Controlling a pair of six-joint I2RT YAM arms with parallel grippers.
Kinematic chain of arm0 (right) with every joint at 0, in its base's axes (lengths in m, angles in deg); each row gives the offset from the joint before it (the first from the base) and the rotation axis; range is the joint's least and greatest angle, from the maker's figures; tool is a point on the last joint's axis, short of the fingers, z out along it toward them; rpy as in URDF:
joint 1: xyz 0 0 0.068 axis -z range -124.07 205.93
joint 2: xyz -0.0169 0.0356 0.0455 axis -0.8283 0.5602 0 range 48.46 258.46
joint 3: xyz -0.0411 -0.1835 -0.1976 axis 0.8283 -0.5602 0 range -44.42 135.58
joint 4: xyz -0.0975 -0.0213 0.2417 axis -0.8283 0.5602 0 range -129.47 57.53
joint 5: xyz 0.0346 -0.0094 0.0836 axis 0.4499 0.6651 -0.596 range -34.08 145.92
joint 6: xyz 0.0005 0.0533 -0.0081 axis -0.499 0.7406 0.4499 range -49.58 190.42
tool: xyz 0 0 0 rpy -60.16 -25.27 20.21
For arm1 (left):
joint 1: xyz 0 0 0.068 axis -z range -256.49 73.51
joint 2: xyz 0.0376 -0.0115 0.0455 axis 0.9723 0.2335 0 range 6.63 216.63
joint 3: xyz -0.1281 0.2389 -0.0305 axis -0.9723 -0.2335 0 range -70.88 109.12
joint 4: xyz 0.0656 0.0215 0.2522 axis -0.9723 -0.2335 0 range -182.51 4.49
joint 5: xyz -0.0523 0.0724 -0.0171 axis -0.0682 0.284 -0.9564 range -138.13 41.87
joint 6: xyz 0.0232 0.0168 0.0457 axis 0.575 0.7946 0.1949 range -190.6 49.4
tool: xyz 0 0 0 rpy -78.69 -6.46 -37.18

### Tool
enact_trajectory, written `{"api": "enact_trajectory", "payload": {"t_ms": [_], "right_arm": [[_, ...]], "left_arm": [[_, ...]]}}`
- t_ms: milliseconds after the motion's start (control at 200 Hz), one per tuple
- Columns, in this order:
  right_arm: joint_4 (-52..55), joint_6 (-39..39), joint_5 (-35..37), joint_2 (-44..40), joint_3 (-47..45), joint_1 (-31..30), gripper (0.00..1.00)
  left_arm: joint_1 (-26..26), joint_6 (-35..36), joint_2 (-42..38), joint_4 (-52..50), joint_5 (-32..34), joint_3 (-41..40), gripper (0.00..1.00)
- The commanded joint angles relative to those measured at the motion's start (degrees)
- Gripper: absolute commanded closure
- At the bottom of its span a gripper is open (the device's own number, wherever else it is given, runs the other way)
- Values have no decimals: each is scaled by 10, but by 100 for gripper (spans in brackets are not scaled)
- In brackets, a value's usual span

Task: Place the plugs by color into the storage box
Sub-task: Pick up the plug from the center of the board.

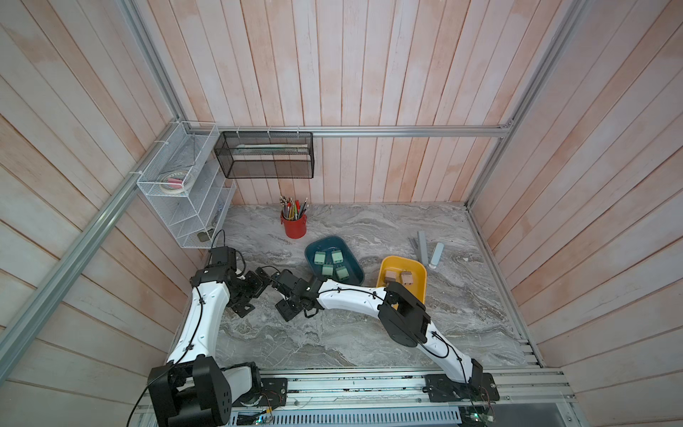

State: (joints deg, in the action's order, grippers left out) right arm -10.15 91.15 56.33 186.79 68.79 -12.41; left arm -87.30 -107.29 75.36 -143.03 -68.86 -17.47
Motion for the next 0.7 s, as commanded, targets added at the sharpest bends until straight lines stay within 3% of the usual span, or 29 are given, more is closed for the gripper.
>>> {"api": "enact_trajectory", "payload": {"t_ms": [0, 85, 315, 690], "right_arm": [[18, 0, 11, -1, -29, -1, 39], [13, 0, 12, -7, -44, -1, 43], [-1, 8, 13, -42, -83, -1, 65], [-35, 58, 42, -218, -209, 44, 67]], "left_arm": [[0, -4, -13, 7, -6, -7, 0], [0, -7, -14, 8, -8, -11, 0], [0, -17, -25, 16, -15, -24, 0], [0, -22, -31, 19, -11, -24, 0]]}}
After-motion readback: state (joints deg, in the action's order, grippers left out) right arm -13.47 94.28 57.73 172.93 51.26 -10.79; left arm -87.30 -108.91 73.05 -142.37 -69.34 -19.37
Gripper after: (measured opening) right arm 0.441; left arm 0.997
